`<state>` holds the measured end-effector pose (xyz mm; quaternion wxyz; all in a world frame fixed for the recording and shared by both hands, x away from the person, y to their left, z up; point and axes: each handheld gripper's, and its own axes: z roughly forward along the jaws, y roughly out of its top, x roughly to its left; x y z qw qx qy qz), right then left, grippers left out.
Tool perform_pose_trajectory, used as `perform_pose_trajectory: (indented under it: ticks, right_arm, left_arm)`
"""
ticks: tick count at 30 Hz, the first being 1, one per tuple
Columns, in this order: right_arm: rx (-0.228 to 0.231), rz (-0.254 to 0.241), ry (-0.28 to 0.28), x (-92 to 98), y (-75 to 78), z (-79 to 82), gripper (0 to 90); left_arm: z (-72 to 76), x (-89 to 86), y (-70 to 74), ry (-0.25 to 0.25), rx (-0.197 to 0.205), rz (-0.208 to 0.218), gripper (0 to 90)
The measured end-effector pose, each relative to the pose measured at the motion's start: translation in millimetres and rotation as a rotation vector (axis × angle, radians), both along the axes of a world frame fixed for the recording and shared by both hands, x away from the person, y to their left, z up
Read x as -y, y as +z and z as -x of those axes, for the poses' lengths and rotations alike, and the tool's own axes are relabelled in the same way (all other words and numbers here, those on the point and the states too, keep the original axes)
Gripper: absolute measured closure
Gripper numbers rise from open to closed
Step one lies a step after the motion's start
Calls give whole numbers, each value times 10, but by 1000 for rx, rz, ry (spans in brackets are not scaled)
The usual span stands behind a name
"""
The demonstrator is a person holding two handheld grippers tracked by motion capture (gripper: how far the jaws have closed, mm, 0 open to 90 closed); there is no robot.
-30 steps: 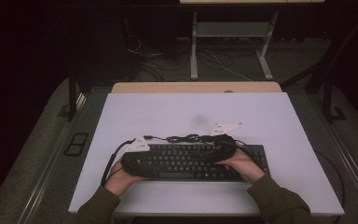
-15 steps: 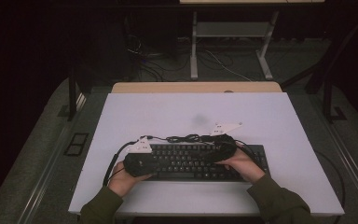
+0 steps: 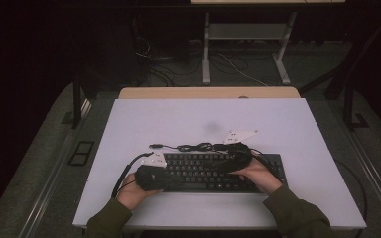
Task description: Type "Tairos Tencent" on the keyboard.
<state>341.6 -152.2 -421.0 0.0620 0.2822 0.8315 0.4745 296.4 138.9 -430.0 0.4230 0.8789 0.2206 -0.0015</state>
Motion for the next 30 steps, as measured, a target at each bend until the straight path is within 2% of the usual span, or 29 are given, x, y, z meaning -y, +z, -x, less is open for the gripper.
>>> perform_pose_trajectory:
  ticks: [10,18,22,28,30]
  right_arm:
    - [0,1,0,3,2,-2,217]
    - [0,2,0,4,1,-2,218]
    - [-2,3,-1,1,0,-1,218]
    - [-2,2,-1,1,0,-1,217]
    - [-1,1,0,2,1,-2,218]
  left_arm:
    - [-4,20,-37,-13,-5,-28,890]
    - [-5,13,-44,-16,-9,-25,890]
    - [-9,21,-75,-23,-24,-24,890]
    - [-2,19,-48,-26,-11,-35,891]
    - [-5,5,-25,-20,-7,-26,890]
